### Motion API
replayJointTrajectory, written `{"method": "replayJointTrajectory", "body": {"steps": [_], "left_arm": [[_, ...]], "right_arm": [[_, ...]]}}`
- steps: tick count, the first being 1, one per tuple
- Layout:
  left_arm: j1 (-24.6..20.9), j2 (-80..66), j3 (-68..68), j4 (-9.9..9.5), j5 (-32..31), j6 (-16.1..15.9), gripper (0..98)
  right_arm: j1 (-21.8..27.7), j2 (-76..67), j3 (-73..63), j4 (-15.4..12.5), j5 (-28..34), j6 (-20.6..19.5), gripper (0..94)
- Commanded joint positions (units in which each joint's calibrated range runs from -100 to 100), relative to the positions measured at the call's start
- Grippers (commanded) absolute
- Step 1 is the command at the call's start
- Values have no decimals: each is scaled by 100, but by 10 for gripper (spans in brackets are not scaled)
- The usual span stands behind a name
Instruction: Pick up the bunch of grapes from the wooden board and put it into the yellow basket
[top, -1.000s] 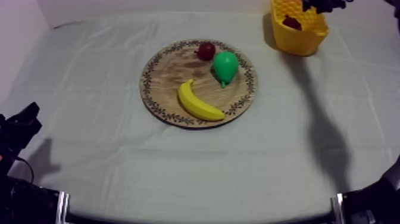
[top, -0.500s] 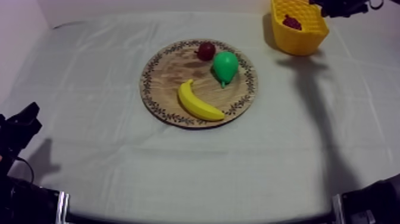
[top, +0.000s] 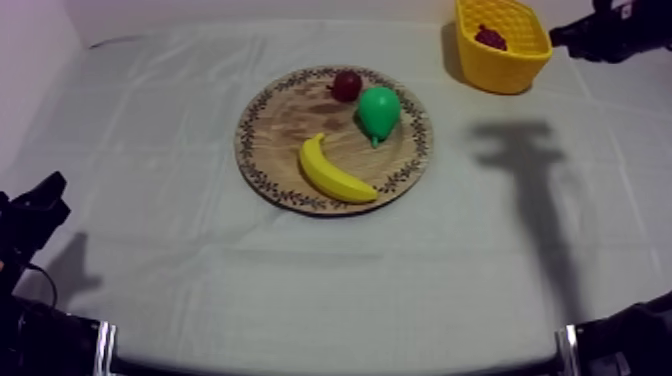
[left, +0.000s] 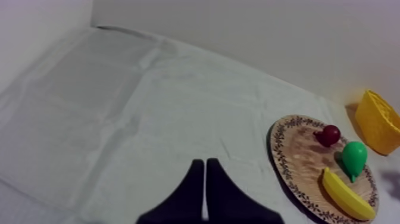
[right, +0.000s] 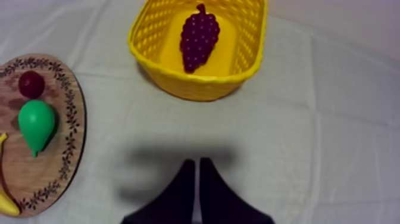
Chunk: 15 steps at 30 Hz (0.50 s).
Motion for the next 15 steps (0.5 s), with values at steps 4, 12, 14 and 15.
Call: {"method": "replayJointTrajectory", "body": {"steps": [4, 12, 14, 15], "left_arm": [[1, 0, -3, 1, 1, 1, 1], [1, 0, -3, 1, 1, -1, 1], [1, 0, -3, 1, 1, -2, 1], [1, 0, -3, 1, 1, -3, 1]], "right_arm": [[-19, -1069, 1002, -23, -212, 73, 3], [-27, -2270, 2118, -26, -291, 129, 5], [14, -2508, 2412, -47, -320, 142, 5], [42, -2637, 2566, -70, -348, 165, 6]]}}
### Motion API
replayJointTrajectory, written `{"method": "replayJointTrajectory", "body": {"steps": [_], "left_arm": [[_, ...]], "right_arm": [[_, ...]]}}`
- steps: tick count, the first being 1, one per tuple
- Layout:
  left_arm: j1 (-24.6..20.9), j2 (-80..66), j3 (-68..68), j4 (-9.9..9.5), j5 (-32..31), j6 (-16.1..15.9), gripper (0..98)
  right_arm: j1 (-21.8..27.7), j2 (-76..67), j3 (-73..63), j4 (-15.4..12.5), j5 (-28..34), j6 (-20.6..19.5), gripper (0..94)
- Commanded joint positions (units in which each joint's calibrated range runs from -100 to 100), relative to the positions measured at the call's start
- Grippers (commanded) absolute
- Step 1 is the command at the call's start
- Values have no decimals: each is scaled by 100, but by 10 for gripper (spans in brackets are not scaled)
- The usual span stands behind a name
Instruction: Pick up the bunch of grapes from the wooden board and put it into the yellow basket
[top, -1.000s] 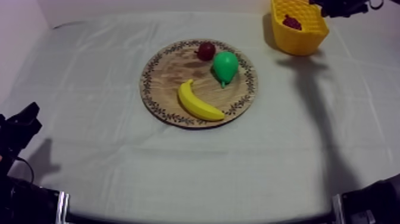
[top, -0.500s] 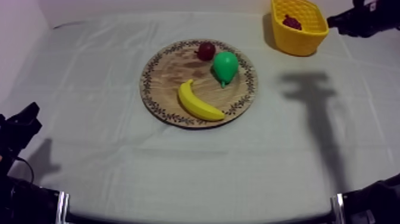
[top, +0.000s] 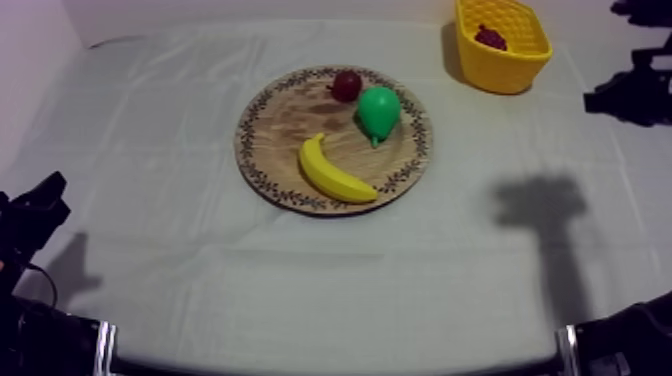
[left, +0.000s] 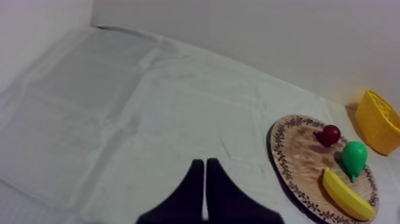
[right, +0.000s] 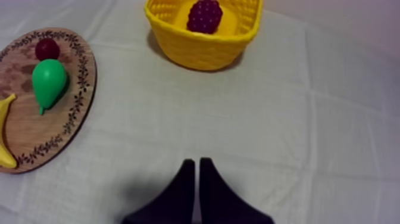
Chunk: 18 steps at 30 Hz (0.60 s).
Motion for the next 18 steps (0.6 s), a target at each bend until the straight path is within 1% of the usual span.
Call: {"method": "replayJointTrajectory", "body": {"steps": [1, 5, 10, 14, 18], "left_arm": [[1, 0, -3, 1, 1, -3, 1], [1, 0, -3, 1, 1, -4, 1], [1, 0, -3, 1, 1, -4, 1], [1, 0, -3, 1, 1, -3, 1], [1, 0, -3, 1, 1, -2, 1]], "right_arm": [[46, -405, 462, -45, -86, 38, 6], [29, -1026, 1159, 37, -271, -28, 6], [9, -1919, 1850, 71, -255, -134, 6], [36, -2762, 2215, -35, -77, -58, 6], [98, -3534, 2457, -207, 150, 183, 6]]}}
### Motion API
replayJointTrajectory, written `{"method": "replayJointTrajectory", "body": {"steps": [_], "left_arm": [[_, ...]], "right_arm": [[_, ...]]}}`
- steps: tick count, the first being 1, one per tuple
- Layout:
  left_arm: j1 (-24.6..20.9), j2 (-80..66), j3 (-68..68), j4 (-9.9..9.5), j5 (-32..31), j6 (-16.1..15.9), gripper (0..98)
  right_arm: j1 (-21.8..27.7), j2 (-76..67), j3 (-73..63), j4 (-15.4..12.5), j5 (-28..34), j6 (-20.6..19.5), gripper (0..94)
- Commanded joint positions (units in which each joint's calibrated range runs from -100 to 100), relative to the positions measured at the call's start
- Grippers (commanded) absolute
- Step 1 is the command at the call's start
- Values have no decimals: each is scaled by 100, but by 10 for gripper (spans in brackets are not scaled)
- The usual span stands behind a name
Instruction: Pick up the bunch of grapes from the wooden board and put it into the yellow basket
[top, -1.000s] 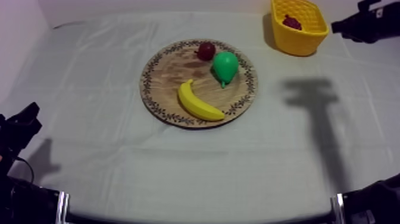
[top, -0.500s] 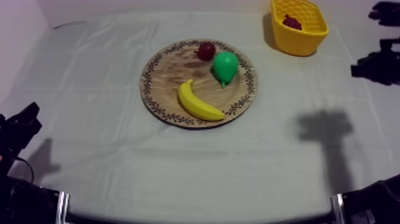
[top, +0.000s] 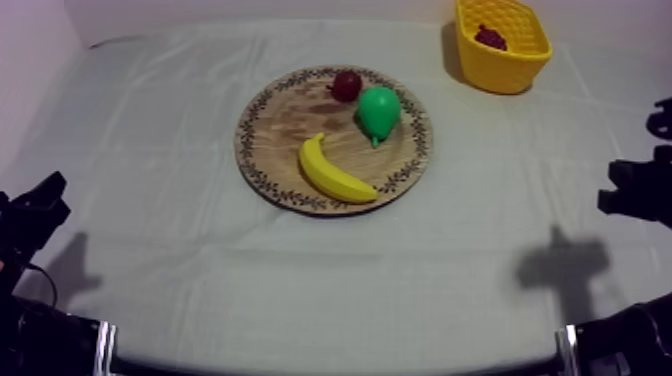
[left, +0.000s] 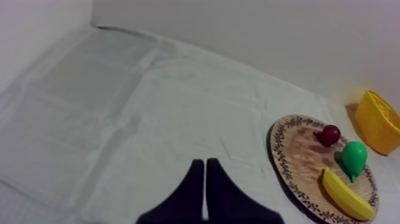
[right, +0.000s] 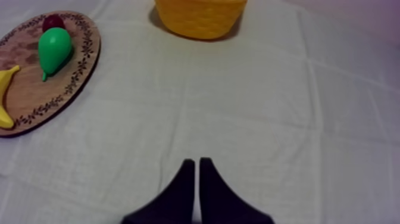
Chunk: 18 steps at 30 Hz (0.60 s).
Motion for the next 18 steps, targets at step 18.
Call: {"method": "replayJointTrajectory", "body": {"steps": [18], "left_arm": [[1, 0, -3, 1, 1, 1, 1]], "right_arm": [[197, -2463, 1106, -278, 740, 220, 5]]}}
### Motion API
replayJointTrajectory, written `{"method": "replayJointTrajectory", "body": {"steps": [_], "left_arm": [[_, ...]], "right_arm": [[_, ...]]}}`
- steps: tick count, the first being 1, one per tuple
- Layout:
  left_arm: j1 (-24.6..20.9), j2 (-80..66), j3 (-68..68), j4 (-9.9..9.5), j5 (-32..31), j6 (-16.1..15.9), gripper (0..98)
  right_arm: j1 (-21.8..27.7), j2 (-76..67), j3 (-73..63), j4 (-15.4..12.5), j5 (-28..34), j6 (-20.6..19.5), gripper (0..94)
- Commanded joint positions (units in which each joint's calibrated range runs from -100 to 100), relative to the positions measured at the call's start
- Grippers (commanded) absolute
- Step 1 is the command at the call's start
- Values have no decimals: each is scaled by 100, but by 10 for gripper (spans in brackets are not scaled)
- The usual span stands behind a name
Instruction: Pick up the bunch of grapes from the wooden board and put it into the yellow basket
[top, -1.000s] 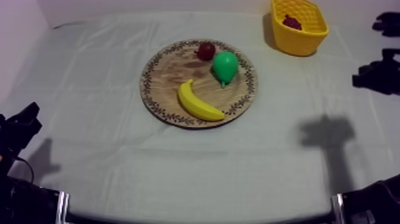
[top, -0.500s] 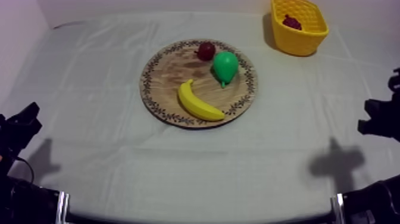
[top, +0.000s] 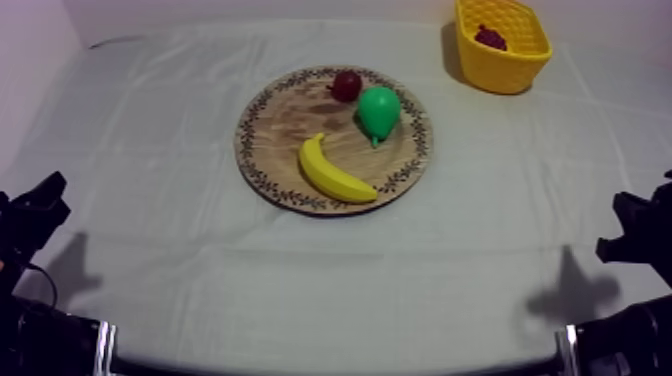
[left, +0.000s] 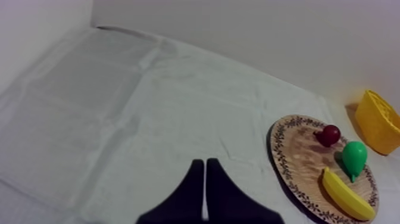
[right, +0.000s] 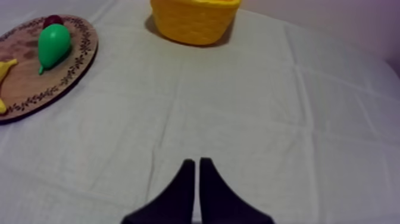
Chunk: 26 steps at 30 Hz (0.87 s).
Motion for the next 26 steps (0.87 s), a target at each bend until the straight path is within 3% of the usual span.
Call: {"method": "replayJointTrajectory", "body": {"steps": [1, 11, 26], "left_arm": [[1, 0, -3, 1, 1, 2, 1], [1, 0, -3, 1, 1, 4, 1], [1, 0, -3, 1, 1, 3, 1]], "right_arm": [[-4, 2, 32, 24, -73, -128, 5], [6, -8, 319, 203, -679, -252, 3], [9, -8, 426, 217, -995, -253, 2]]}}
